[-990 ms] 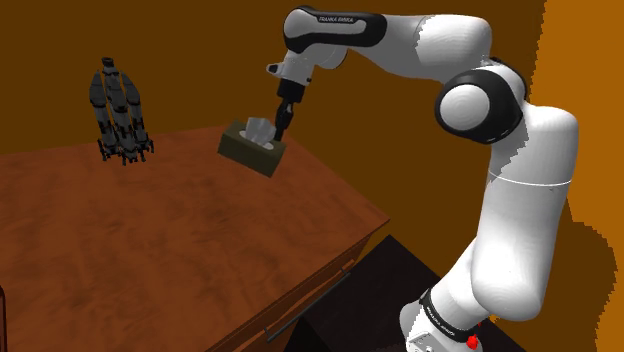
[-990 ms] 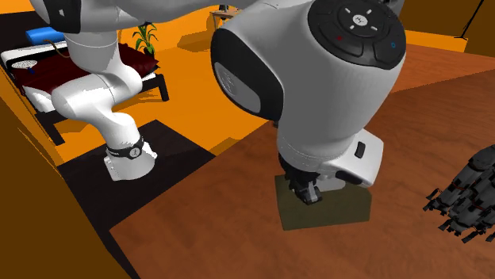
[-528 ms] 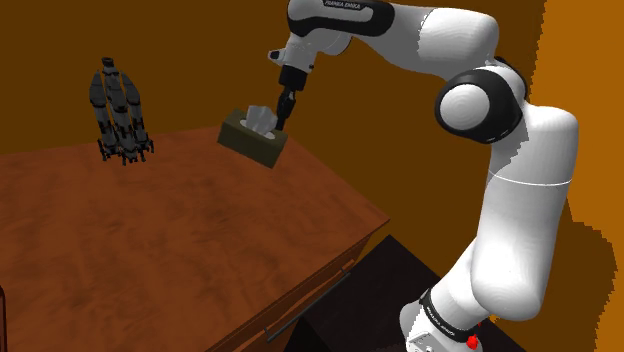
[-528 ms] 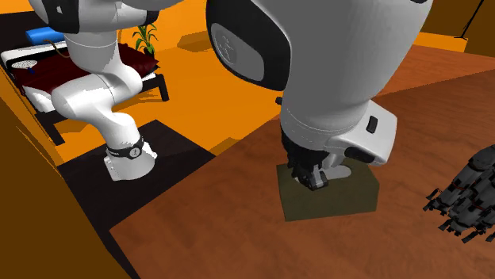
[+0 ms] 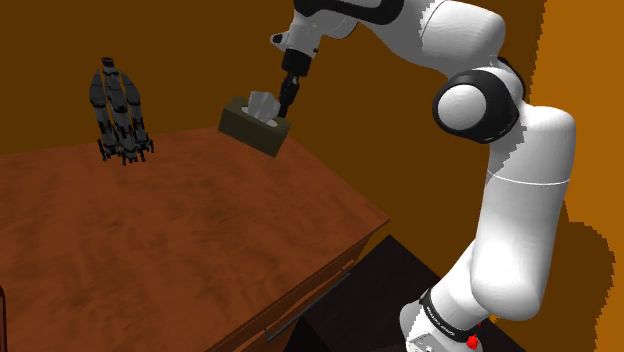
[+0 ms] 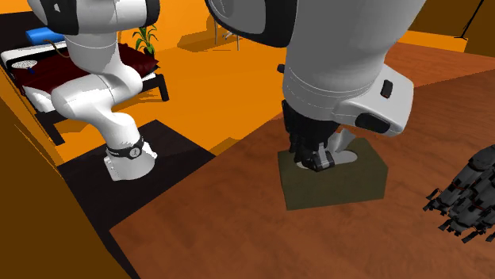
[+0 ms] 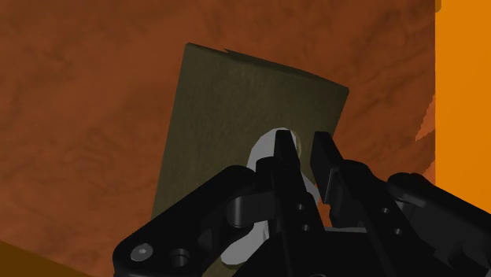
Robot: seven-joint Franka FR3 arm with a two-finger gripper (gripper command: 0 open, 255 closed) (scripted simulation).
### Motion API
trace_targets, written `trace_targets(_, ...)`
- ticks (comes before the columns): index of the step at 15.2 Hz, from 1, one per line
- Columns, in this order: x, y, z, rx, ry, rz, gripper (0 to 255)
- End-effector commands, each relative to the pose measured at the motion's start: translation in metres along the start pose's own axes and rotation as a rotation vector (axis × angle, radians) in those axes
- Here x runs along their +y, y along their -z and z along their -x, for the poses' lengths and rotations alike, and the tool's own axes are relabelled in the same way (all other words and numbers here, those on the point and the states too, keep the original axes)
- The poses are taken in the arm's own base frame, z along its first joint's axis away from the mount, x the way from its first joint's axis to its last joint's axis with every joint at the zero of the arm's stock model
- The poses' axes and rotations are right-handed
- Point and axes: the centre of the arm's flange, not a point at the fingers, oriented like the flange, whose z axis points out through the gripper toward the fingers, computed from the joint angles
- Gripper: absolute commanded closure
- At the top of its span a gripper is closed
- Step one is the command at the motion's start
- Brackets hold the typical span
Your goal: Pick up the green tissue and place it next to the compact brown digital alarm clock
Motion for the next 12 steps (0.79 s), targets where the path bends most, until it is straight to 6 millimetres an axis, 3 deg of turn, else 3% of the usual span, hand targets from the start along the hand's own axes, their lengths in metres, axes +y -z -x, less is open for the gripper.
trace_targets(1,-0.004,0.010,-0.002,0.000,0.000,0.000,255)
trace_targets(12,-0.025,0.063,-0.011,0.000,0.000,0.000,255)
